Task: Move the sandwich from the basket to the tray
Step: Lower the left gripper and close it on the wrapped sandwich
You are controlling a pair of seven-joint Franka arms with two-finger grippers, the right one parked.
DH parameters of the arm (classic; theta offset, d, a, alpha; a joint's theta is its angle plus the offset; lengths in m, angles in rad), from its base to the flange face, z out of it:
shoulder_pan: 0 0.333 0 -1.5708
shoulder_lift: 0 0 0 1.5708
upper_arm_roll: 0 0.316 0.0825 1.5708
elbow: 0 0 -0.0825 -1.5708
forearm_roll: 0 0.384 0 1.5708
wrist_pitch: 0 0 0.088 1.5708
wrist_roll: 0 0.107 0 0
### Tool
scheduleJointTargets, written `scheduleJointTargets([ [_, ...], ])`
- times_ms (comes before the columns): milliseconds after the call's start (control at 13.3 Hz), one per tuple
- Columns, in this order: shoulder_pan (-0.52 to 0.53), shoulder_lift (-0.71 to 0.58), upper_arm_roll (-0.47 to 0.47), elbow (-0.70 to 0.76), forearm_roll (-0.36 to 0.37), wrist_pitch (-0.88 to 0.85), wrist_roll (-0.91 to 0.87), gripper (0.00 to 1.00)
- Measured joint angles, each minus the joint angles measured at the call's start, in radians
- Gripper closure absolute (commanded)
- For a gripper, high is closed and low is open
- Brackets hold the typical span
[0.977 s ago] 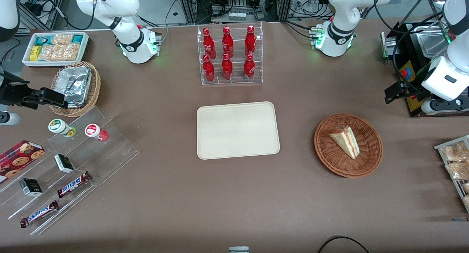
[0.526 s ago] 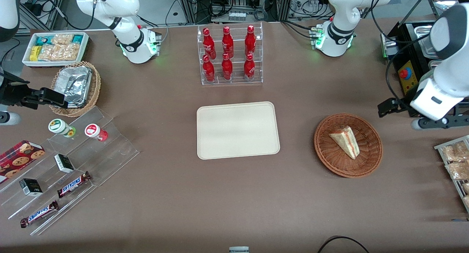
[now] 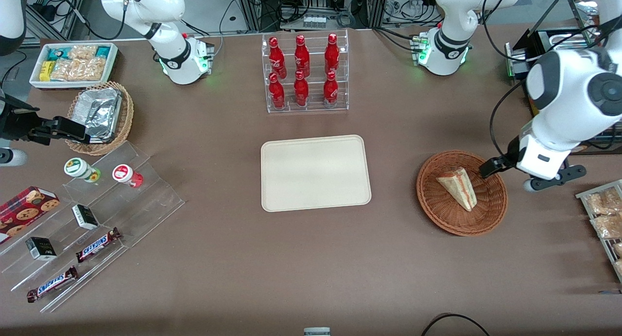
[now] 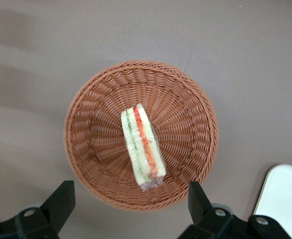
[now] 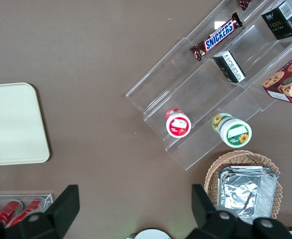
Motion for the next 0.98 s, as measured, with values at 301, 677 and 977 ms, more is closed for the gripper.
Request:
scheduleJointTargets([
  [301,-0.002,0.055,-0.037,-0.039,0.0,0.071,-0.135,0.0],
  [677,-0.002,0.118,-0.055,-0.091,0.0,0.18,-0.177,0.0],
  [977,0.005,0.141,-0.053,-0.193,0.0,0.301,-0.178,0.0],
])
